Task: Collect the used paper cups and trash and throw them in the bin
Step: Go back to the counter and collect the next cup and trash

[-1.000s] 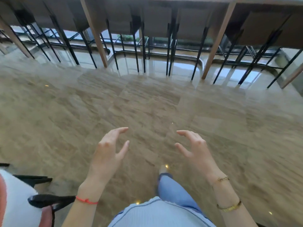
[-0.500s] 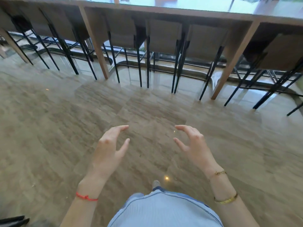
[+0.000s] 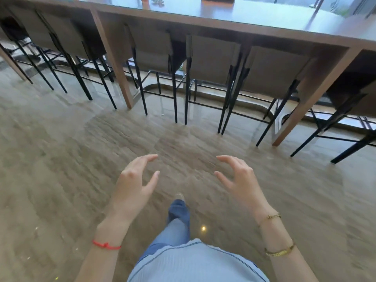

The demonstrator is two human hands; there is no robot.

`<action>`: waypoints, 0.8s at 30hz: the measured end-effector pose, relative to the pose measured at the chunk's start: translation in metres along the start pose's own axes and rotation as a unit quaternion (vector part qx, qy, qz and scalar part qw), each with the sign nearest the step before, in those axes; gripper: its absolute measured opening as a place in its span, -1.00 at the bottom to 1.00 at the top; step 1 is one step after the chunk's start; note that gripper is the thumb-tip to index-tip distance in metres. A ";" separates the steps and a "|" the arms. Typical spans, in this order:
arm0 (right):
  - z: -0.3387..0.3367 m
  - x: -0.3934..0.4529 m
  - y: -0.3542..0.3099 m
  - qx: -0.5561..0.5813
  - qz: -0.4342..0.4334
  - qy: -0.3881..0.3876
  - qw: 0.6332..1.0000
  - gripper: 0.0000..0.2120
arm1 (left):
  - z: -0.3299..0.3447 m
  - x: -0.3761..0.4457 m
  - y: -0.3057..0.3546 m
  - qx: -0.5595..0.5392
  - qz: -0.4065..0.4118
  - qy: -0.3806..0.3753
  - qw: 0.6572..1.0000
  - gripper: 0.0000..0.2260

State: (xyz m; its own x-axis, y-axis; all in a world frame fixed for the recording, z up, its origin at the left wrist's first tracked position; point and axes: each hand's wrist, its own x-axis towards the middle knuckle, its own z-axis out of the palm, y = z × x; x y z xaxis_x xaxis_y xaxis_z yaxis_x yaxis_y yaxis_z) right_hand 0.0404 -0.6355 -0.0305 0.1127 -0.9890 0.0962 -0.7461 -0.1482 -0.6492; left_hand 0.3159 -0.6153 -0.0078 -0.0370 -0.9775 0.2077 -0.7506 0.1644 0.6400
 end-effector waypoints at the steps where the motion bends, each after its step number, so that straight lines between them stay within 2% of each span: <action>1: 0.000 0.024 0.003 0.000 0.001 0.002 1.000 -0.63 | 0.003 0.025 -0.006 -0.002 0.004 -0.001 1.000 -0.66; 9: -0.005 0.222 0.013 0.012 0.004 0.047 0.999 -0.63 | 0.012 0.237 -0.034 -0.002 0.041 0.001 0.999 -0.65; 24: 0.005 0.533 0.054 0.015 -0.019 0.004 1.000 -0.62 | 0.052 0.518 -0.089 0.014 -0.011 -0.006 1.000 -0.65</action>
State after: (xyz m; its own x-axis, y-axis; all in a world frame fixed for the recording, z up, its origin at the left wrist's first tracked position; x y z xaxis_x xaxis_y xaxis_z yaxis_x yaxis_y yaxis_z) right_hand 0.0635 -1.1702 -0.0181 0.1345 -0.9826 0.1278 -0.7212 -0.1855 -0.6674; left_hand 0.3293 -1.1426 0.0047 -0.0282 -0.9825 0.1843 -0.7690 0.1392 0.6240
